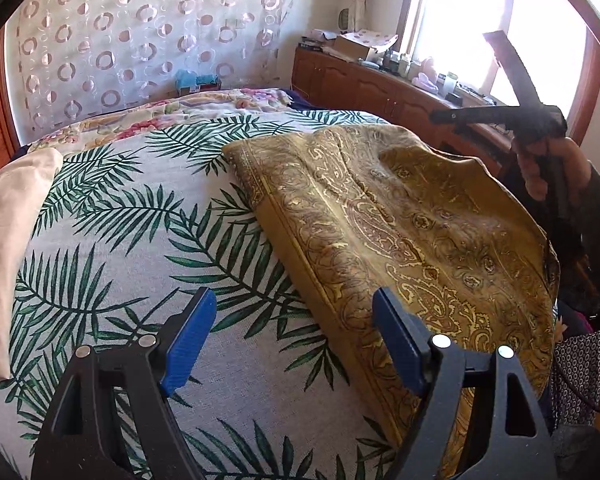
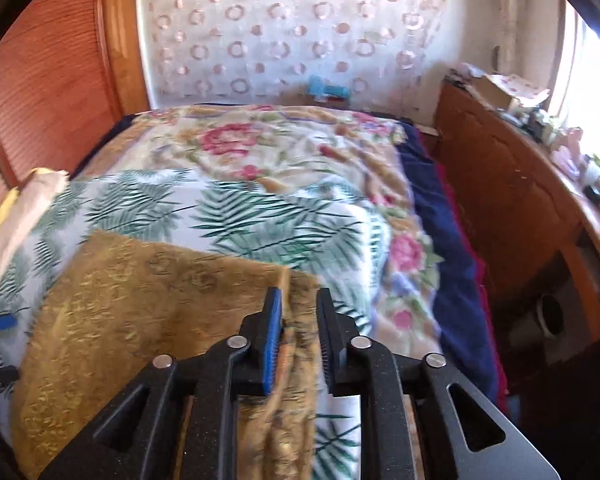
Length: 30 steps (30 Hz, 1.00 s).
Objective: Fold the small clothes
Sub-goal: 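Grasp the bundle edge with the right tool and tuck it under, then release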
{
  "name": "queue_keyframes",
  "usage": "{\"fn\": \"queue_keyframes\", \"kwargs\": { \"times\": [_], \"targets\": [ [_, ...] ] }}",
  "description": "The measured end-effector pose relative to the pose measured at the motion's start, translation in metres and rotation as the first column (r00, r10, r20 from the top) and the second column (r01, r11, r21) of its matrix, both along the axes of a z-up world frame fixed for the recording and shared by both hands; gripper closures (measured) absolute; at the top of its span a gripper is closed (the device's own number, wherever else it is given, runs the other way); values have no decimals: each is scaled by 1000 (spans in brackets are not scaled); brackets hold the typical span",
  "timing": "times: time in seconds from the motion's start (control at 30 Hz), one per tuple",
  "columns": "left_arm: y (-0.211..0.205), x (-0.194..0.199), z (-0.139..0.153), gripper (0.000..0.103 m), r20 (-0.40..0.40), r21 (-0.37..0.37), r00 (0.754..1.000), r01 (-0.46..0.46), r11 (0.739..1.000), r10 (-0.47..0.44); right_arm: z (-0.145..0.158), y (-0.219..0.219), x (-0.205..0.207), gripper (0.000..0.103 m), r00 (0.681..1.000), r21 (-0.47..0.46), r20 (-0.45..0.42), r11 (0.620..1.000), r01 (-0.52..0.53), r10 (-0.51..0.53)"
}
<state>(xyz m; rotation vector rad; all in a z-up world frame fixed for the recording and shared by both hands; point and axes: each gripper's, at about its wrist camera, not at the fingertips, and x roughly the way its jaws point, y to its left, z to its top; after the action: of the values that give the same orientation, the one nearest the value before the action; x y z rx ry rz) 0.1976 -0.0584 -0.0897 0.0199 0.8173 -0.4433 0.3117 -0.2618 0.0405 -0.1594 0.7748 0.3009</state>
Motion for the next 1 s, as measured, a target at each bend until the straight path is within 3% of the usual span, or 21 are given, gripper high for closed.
{"fn": "queue_keyframes", "kwargs": {
  "times": [0.07, 0.2, 0.4, 0.43, 0.47, 0.5, 0.53, 0.63, 0.7, 0.87, 1.0],
  "targets": [
    [-4, 1, -1, 22, -5, 10, 1000, 5, 1000, -5, -8, 5, -2, 62, 999, -22, -40, 999, -38, 37],
    [-9, 3, -5, 22, -25, 25, 1000, 12, 1000, -12, -26, 14, 3, 61, 996, -91, -73, 995, -50, 44],
    [-13, 9, -11, 22, -68, 43, 998, 11, 999, -8, -30, 7, 39, 61, 991, -12, -126, 999, -47, 45],
    [-12, 9, -10, 22, -65, 45, 998, 12, 999, -9, -31, 9, 42, 65, 989, -11, -137, 999, -51, 49],
    [-12, 9, -10, 22, -66, 47, 998, 12, 999, -9, -29, 9, 45, 74, 987, -13, -147, 998, -61, 58],
    [-13, 9, -10, 21, -66, 49, 998, 12, 999, -9, -31, 12, 49, 94, 985, -18, -157, 997, -80, 76],
    [-13, 8, -10, 21, -66, 49, 998, 12, 999, -9, -29, 14, 47, 97, 985, -34, -146, 995, -98, 92],
    [-13, 8, -10, 21, -67, 50, 998, 12, 999, -9, -13, 12, 36, 99, 988, -75, -53, 986, -148, 145],
    [-13, 8, -10, 21, -67, 52, 998, 13, 999, -10, -6, 5, 35, 99, 993, -70, -21, 991, -115, 114],
    [-13, 8, -10, 20, -66, 54, 998, 13, 998, -10, -7, -9, 42, 99, 1000, -121, -10, 993, 8, -9],
    [-12, 7, -10, 21, -63, 54, 998, 8, 999, -4, -3, -20, 34, 99, 999, -61, -14, 998, 34, -35]
  ]
}}
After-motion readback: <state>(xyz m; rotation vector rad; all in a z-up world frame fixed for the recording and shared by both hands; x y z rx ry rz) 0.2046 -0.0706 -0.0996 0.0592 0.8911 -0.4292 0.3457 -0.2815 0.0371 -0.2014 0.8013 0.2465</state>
